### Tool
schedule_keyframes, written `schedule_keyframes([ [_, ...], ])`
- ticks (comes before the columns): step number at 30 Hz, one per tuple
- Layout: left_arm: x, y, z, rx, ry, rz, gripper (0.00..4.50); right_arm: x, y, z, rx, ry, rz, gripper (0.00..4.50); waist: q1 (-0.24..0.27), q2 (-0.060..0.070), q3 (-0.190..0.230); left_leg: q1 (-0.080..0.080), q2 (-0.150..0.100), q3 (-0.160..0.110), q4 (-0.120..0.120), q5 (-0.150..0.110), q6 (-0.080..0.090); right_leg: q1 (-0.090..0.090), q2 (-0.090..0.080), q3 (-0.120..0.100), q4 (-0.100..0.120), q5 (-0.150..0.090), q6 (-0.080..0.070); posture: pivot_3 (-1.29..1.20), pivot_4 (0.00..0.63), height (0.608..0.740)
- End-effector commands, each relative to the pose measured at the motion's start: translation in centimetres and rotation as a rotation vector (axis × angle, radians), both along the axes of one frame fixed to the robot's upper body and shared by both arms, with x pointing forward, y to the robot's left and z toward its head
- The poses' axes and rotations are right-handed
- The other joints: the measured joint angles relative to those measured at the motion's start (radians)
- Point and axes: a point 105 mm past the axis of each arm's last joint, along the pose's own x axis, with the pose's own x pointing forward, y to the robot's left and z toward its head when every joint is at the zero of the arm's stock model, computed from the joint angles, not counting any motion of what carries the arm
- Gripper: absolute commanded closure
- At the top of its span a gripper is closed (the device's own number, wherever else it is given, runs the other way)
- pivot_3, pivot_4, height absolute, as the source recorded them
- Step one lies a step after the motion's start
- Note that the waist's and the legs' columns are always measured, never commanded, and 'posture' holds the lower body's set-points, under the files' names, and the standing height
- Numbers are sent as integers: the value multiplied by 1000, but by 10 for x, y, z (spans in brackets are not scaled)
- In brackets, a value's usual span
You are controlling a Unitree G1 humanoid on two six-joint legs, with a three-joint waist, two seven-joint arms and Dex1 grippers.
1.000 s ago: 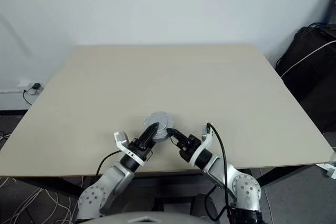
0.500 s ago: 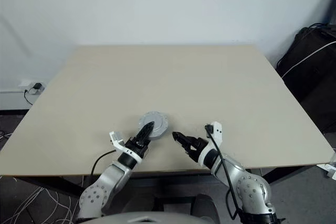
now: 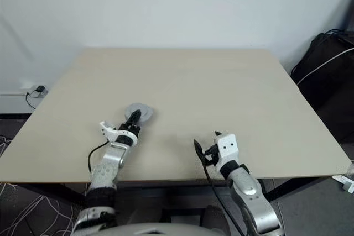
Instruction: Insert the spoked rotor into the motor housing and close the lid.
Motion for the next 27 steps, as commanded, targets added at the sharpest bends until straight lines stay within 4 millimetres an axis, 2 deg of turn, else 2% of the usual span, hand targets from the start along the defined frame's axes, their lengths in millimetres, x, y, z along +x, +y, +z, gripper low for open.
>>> schedule_keyframes([
  [1, 26, -2, 25, 15, -78, 11, 2363, 2, -6, 1, -40, -40, -19, 0, 0, -1, 0, 0, 0, 0, 0, 0, 0, 0, 0, 0, 0, 0, 0, 0, 0, 740],
  [9, 58, -1, 24, 94, -1, 31, 2363, -8, -15, -16, -71, 12, -77, 0, -5, -3, 1, 0, 0, 0, 0, 0, 0, 0, 1, 0, 0, 1, -1, 0, 0, 740],
  [13, 62, 1, 10, 176, 93, 43, 2363, -10, -17, -18, -79, 20, -91, 0, -6, -3, 2, 0, 0, 0, 0, 0, 0, 0, 1, 1, 0, 1, -1, 0, 0, 740],
  [18, 59, 2, -7, 196, 186, 43, 2363, -11, -17, -18, -77, 25, -97, 0, -6, -4, 1, 0, 1, 0, 0, 0, 0, 0, 1, 1, 0, 2, 1, 0, 0, 740],
  [25, 44, 6, -20, 213, 231, 44, 65, -10, -14, -19, -80, 30, -95, 0, -10, -4, -2, 3, 1, 0, 0, -2, -5, 1, 0, 1, 1, 4, -2, 0, 0, 740],
  [27, 33, 10, -26, 256, 255, 32, 24, -10, -15, -20, -80, 36, -102, 0, -16, -3, -5, 4, 1, 1, 0, -3, -5, 1, -1, 1, 1, 4, -2, 0, 0, 740],
])
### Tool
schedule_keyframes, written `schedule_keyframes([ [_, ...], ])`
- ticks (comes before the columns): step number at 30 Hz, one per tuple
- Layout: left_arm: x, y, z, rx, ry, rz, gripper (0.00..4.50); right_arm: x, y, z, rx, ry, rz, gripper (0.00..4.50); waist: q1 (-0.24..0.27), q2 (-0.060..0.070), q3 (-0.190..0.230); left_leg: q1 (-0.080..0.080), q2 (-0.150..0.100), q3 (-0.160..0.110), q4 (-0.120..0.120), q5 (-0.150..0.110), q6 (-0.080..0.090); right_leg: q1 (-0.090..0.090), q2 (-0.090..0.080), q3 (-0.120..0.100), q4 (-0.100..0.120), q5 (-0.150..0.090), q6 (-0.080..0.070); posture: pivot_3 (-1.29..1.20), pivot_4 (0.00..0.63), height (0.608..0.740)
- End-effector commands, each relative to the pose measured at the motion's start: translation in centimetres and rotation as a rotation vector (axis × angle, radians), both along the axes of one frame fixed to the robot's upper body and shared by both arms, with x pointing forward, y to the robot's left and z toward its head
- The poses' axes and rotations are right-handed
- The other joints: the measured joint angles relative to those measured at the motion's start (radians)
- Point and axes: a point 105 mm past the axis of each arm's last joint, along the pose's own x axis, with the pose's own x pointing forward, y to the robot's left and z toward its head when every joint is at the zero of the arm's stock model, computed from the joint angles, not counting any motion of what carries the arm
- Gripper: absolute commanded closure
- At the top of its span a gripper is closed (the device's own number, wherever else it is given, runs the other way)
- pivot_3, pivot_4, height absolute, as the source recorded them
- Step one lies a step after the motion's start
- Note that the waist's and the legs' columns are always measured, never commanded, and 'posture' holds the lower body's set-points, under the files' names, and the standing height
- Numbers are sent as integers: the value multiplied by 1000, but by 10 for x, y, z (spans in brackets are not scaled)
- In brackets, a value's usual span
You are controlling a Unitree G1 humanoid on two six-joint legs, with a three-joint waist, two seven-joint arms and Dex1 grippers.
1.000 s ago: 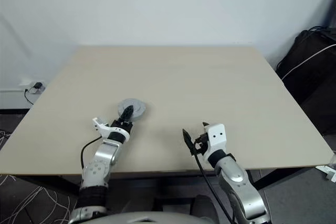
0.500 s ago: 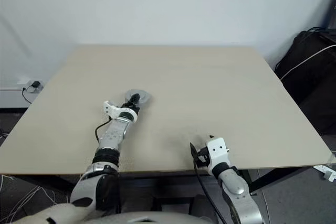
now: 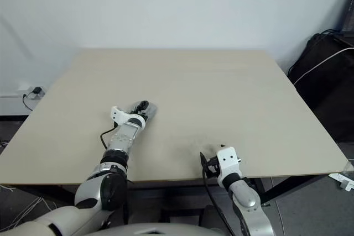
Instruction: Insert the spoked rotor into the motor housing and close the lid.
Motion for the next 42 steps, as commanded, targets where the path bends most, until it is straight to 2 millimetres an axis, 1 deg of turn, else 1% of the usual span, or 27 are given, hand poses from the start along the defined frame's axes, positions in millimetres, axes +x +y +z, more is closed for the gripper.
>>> schedule_keyframes([
  [1, -20, 9, -10, 73, 54, -23, 24, 5, -2, 10, 16, -32, -21, 0, -7, 1, -3, 0, 0, 0, 0, 0, 0, 0, 0, 0, 0, 0, 0, 0, 0, 740],
  [3, -36, 11, -15, 99, 76, -59, 24, 5, -1, 11, 36, -29, -23, 0, -16, 1, -6, 1, 0, 1, -1, -1, -1, 0, -1, 1, 0, 0, -1, 0, 0, 740],
  [5, -50, 12, -16, 146, 81, -119, 24, 4, 1, 12, 56, -22, -22, 0, -23, 1, -7, 7, 0, 1, -4, -1, -1, 1, -2, 1, 0, -1, -2, 0, 0, 740],
  [7, -67, 7, -9, 292, 5, -278, 24, 4, 1, 12, 60, -16, -24, 0, -27, 3, -8, 11, 0, 1, -5, -2, -1, 2, -2, 1, 0, -2, -3, 0, 0, 740],
  [9, -86, -3, -3, 476, -76, -464, 24, 5, -1, 12, 65, -17, -47, 0, -30, 4, -9, 12, 1, 2, -7, -2, -2, 2, -2, 1, 1, -3, -4, 0, 0, 740],
  [12, -107, -3, 0, 623, -150, -533, 24, 8, -6, 13, 101, -27, -109, 0, -23, 8, -11, 12, 1, 2, -7, -2, -3, 1, -2, 1, 2, -3, -5, 0, 0, 740],
  [14, -113, -3, 2, 679, -179, -554, 24, 9, -9, 14, 108, -32, -129, 0, -18, 10, -11, 12, 1, 2, -7, -3, -3, 0, -7, 2, 2, -4, -4, 0, 0, 740],
  [16, -115, -4, 3, 694, -187, -559, 24, 9, -9, 14, 109, -33, -132, 0, -13, 12, -10, 11, 1, 2, -7, -3, -3, 0, -9, 2, 2, -6, 0, 0, 0, 740],
  [17, -119, 2, 5, 849, -224, -523, 24, 9, -14, 17, 99, -65, -164, 0, -11, 12, -10, 10, 1, 2, -8, -3, -3, 0, -10, 3, 2, -5, 0, 0, 0, 740],
  [18, -123, 4, 8, 969, -254, -492, 24, 8, -19, 19, 94, -93, -195, 0, -11, 13, -11, 10, 1, 2, -8, -3, -3, -2, -10, 4, 2, -5, 0, 0, 0, 740],
  [19, -127, 4, 11, 1050, -282, -471, 24, 8, -22, 20, 89, -115, -218, 0, -12, 15, -12, 10, 1, 2, -9, -3, -3, -3, -10, 4, 2, -5, 0, 0, 0, 740],
  [22, -141, 2, 11, 1136, -306, -405, 24, 1, -32, 20, -18, -170, -237, 0, -8, 16, -13, 11, 1, 3, -14, -3, -3, -5, -9, 7, 1, -6, -1, 0, 0, 740],
  [24, -149, -1, 13, 1181, -330, -374, 24, -3, -36, 16, -13, -168, -255, 0, -1, 15, -13, 11, 1, 3, -16, -3, -4, -6, -9, 7, 0, -7, -2, 0, 0, 740],
  [28, -155, 2, 19, 1226, -374, -265, 24, -7, -43, 18, -7, -210, -299, 0, 7, 17, -12, 9, 1, 4, -17, -3, -4, -8, -10, 7, 0, -8, -2, 0, 0, 740],
  [30, -155, 5, 18, 1237, -363, -232, 24, -8, -44, 18, -9, -220, -300, 0, 6, 17, -12, 8, 1, 4, -17, -3, -4, -8, -11, 7, 0, -8, -1, 0, 0, 740],
  [33, -150, 3, 24, 1251, -392, -196, 24, -7, -45, 19, -20, -234, -305, 0, 6, 17, -12, 9, 1, 4, -17, -3, -4, -8, -10, 6, 1, -8, -1, 0, 0, 740],
  [36, -147, 1, 29, 1267, -431, -185, 24, -6, -45, 21, -21, -244, -317, 0, 7, 17, -12, 9, 1, 3, -17, -3, -3, -8, -10, 5, 1, -8, -1, 0, 0, 740],
  [42, -144, -2, 28, 1281, -454, -189, 24, -5, -43, 23, -17, -252, -330, 0, 8, 17, -12, 8, 1, 4, -16, -3, -3, -8, -10, 3, 0, -8, -1, 0, 0, 740],
])
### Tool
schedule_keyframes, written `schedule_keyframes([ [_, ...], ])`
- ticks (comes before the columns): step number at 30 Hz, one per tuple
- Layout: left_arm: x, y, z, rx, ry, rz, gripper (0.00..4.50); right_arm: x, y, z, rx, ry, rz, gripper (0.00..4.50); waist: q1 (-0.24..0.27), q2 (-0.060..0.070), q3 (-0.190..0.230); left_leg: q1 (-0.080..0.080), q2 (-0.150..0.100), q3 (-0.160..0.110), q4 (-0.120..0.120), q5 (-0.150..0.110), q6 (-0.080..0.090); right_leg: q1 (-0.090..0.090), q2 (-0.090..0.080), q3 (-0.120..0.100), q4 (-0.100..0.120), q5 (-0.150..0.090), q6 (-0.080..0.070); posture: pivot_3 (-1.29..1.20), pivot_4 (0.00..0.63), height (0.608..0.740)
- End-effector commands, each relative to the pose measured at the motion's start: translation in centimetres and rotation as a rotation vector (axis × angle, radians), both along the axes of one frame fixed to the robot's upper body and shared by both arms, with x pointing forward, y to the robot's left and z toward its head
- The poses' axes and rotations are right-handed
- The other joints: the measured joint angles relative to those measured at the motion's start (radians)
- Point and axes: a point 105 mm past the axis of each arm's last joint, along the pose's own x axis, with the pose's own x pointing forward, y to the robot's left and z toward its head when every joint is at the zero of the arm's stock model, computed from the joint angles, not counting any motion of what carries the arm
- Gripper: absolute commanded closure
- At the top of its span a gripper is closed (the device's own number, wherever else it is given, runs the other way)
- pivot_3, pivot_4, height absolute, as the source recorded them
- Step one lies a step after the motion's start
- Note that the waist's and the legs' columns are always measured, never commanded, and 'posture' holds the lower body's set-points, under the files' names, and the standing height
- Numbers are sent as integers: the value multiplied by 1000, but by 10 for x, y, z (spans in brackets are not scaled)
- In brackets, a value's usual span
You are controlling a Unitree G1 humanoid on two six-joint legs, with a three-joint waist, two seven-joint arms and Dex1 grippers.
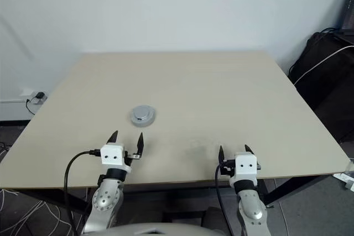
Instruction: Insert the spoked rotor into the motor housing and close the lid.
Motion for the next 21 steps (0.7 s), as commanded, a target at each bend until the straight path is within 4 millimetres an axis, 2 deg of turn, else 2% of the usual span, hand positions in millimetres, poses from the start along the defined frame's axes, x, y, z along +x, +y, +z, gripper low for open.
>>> schedule_keyframes([
  [1, 2, -2, 8, 5, -50, -3, 24, 4, 0, 12, -4, -57, -9, 0, 0, 0, 0, 0, 0, 0, 0, 0, 0, 0, 0, 0, 0, 0, 0, 0, 0, 740],
  [21, 2, -3, 7, -1, -60, 30, 24, 11, -2, 11, 3, -57, -15, 0, 2, 0, 0, 0, 0, 0, 0, 0, 0, 0, 0, -1, 0, 0, 0, 0, 0, 740],
])
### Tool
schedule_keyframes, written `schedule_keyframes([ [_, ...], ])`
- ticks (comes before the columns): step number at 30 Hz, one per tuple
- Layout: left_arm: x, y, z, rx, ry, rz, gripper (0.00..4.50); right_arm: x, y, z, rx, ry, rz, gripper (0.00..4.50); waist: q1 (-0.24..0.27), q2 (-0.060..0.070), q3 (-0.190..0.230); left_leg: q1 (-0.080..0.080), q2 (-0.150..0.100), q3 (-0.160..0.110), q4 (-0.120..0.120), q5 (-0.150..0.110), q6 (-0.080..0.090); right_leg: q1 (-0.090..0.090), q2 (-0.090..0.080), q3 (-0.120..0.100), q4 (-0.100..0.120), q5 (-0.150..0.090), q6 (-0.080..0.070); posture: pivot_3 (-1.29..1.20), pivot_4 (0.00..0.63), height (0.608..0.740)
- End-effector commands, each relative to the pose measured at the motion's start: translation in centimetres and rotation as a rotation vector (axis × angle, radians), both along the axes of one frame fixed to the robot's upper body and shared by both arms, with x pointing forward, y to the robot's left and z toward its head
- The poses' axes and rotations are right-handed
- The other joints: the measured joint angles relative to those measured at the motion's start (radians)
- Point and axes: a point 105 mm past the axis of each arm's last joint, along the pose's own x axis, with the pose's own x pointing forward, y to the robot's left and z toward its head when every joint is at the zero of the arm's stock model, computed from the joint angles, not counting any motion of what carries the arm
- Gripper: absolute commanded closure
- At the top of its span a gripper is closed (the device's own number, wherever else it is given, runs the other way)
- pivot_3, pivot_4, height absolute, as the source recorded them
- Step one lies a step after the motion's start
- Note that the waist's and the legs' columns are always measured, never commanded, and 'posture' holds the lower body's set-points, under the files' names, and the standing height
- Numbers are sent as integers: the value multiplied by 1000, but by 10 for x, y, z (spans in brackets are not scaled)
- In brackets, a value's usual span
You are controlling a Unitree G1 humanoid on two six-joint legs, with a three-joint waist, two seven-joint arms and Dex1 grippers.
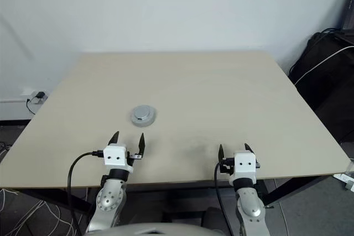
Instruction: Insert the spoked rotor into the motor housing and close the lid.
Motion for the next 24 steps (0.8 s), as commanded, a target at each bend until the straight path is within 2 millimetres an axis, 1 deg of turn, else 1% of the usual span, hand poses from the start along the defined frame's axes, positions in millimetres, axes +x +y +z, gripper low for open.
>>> schedule_keyframes([
  [1, 3, -1, 12, 0, -52, 2, 24, 6, -1, 12, 6, -58, -5, 0, 0, 0, 0, 0, 0, 0, 0, 0, 0, 0, 0, 0, 0, 0, 0, 0, 0, 740],
  [24, 3, -3, 6, -6, -32, 1, 24, 6, 1, 13, 21, -64, -12, 0, 0, 0, 0, 0, 0, 0, 0, 0, 0, 0, 0, 0, 0, 0, 0, 0, 0, 740],
])
